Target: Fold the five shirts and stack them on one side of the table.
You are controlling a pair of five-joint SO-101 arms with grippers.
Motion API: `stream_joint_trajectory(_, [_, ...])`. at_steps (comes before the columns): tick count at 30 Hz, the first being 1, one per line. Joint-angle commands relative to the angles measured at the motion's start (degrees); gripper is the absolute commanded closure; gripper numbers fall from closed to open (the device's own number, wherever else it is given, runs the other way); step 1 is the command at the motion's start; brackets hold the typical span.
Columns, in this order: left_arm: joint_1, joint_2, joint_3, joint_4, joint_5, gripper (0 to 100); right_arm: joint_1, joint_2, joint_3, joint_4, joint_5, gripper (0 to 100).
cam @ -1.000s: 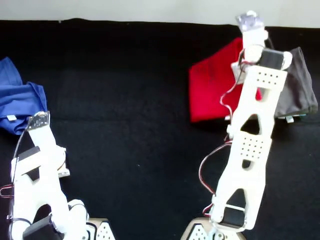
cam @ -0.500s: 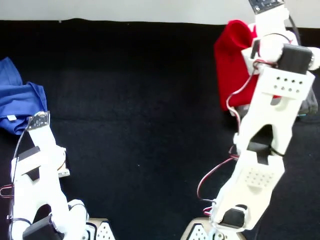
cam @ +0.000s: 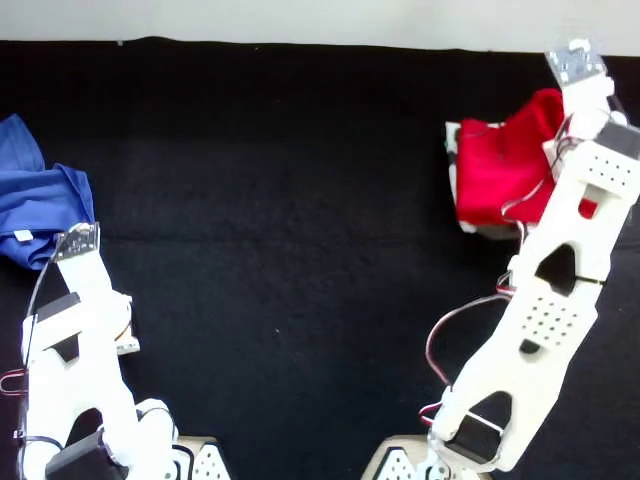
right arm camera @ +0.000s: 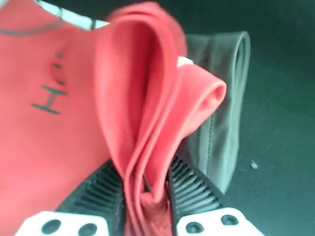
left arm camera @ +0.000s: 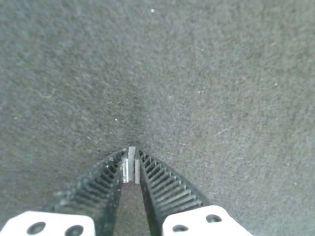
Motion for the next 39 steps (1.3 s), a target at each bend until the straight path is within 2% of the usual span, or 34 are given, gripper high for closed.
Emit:
stream_joint_trajectory(1, [-0.3, -0.1, 0.1, -1.8, 0.5, 99, 0.4, 1.5, -5.8, -2.9, 1.1, 99.3])
stream_joint_trajectory(9, [-0.3, -0.1, 0.1, -1.8, 0.5, 99, 0.4, 2.2, -9.4, -7.3, 1.3, 98.8])
stream_joint_trajectory(11, [-0.3, -0.1, 0.1, -1.8, 0.5, 99, 0.4, 2.2, -9.2, -7.3, 1.1, 93.3])
stream_joint_trajectory(15, [-0.3, -0.1, 0.1, -1.8, 0.5, 99, 0.4, 1.9, -9.6, -6.4, 1.0, 75.5])
stream_joint_trajectory(20, [-0.3, -0.1, 0.1, -1.8, 0.5, 99, 0.0, 2.2, -13.8, -7.1, 0.1, 73.6])
stream_joint_trajectory(26, [-0.3, -0.1, 0.1, -1.8, 0.5, 99, -1.4, 1.9, -22.6, -9.4, -17.2, 73.1])
stream_joint_trajectory(30, [-0.3, -0.1, 0.1, -1.8, 0.5, 99, -3.3, 2.2, -25.7, -7.8, -19.8, 75.8])
stream_joint_trajectory(34, [-0.3, -0.1, 0.1, -1.8, 0.5, 99, -6.7, 2.3, -22.1, -4.6, -19.5, 99.8])
stream_joint_trajectory(36, [-0.3, -0.1, 0.1, -1.8, 0.5, 99, -8.4, 2.3, -19.4, -4.0, -19.0, 95.9])
stream_joint_trajectory(39, [-0.2, -0.1, 0.1, -1.8, 0.5, 99, -10.8, 2.3, -15.0, -5.4, -18.7, 98.8])
